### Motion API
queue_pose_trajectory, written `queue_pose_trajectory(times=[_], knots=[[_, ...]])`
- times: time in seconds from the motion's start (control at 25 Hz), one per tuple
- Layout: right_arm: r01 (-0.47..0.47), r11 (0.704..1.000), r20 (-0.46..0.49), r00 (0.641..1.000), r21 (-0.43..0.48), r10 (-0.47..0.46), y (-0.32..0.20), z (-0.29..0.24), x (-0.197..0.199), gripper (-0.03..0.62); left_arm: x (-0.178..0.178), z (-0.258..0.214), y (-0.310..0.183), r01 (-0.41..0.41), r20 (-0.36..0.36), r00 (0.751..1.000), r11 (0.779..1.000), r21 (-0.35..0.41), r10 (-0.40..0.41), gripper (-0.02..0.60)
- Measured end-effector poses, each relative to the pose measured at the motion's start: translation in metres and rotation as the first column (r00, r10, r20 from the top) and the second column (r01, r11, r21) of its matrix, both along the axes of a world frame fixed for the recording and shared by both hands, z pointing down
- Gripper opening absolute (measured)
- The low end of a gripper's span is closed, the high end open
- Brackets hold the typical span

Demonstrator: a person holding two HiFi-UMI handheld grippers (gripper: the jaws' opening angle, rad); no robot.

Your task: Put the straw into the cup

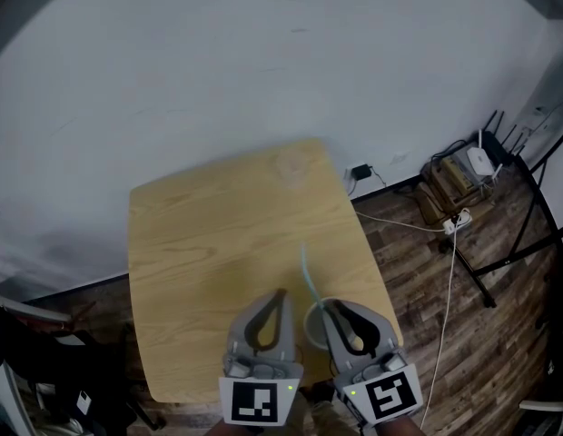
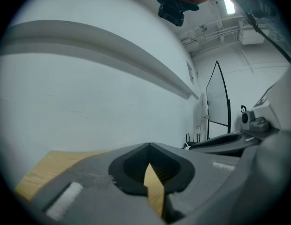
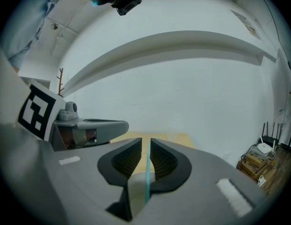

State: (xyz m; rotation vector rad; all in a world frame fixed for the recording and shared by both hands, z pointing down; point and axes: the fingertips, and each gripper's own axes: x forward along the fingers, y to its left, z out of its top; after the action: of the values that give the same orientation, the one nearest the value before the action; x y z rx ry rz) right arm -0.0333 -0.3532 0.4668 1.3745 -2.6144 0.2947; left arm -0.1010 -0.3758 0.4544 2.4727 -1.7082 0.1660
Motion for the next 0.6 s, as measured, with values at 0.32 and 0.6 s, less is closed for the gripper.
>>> queue_pose_trajectory(times=[0.32,0.6], knots=[[-0.010,0.999,0.008,1.000,0.032,0.010,-0.004,-0.015,0.005,0.064,0.003,-0.013,-0.001,0.000,-0.004,1.000,1.000,0.030,0.000,0.017],[-0.018,0.991,0.046,0.999,0.131,0.012,0.002,-0.065,0.011,0.054,0.009,-0.053,0.009,-0.003,0.008,1.000,0.994,0.110,0.002,0.018]])
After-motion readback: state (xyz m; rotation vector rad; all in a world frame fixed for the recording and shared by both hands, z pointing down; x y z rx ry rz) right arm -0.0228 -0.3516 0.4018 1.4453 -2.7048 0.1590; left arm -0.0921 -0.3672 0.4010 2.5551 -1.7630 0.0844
